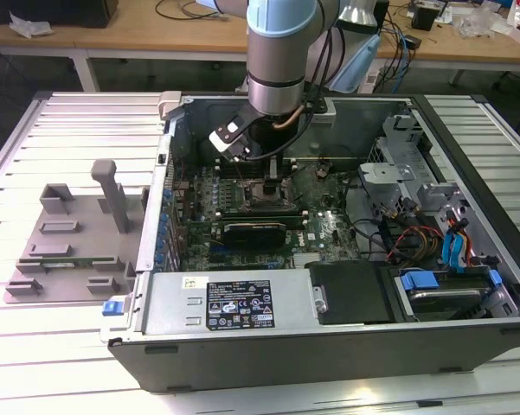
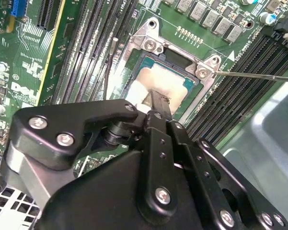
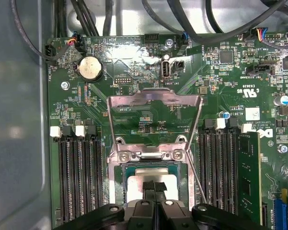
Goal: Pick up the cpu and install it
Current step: 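Place the cpu into insertion slot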
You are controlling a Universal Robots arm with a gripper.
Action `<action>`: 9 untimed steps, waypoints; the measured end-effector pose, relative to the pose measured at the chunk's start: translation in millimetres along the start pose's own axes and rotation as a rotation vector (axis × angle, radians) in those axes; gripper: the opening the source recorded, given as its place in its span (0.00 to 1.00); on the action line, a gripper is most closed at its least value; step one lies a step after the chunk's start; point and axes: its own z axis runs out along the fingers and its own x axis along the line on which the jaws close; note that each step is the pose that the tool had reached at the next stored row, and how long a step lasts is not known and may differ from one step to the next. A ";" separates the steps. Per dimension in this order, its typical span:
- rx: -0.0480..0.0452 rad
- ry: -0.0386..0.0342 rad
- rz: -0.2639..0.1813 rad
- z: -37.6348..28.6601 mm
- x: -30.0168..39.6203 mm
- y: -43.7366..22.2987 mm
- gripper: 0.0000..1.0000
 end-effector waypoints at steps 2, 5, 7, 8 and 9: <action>-0.0056 0.0098 -0.001 0.0 -0.2 -4.4 0.11; -0.0067 0.0173 -0.004 0.5 -1.2 -4.7 0.11; -0.0066 0.0170 -0.004 3.6 -1.4 -4.8 0.11; -0.0065 0.0169 -0.004 3.7 -1.4 -4.8 0.11; -0.0065 0.0170 -0.004 3.9 -1.4 -4.8 0.11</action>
